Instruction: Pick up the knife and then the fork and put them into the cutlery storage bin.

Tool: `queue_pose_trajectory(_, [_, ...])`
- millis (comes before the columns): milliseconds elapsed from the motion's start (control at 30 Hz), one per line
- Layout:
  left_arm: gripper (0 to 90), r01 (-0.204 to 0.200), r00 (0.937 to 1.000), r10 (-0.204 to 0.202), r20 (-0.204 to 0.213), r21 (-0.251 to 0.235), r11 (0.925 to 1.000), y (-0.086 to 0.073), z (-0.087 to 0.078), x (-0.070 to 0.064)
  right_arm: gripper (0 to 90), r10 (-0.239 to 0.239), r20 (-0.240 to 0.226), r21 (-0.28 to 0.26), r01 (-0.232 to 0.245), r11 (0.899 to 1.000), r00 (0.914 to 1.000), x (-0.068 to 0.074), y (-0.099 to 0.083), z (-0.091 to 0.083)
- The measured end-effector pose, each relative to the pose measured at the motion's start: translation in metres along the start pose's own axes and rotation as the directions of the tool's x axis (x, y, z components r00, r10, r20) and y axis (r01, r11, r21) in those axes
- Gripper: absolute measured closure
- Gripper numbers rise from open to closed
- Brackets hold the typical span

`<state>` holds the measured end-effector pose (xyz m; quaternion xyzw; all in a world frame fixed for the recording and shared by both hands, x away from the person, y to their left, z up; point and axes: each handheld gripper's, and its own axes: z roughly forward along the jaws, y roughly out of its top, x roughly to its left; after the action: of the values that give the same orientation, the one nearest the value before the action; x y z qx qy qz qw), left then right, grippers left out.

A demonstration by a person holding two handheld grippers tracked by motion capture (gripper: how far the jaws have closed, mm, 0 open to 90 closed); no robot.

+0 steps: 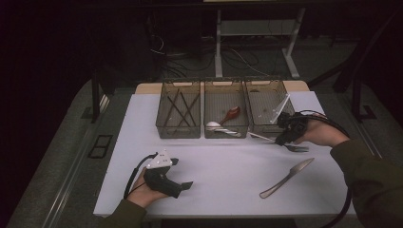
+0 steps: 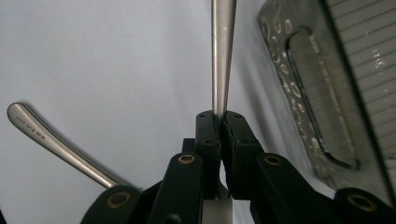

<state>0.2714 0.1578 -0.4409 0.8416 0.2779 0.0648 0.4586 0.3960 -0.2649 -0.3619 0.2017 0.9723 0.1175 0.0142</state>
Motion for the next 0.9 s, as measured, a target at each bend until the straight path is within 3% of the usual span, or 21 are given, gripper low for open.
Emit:
queue_pose_trajectory(467, [0.0,0.001,1.0000,-0.001,0.002,0.000,1.0000,0.000,0.000,0.000,84.3,0.043,0.049,-0.085,-0.039,0.996,0.9979,-0.019,0.005,-0.042])
queue_pose_trajectory(900, [0.0,0.006,1.0000,-0.006,0.007,0.000,1.0000,0.000,0.000,0.000,84.3,0.128,0.078,-0.113,-0.119,0.986,0.9887,-0.045,0.011,-0.058])
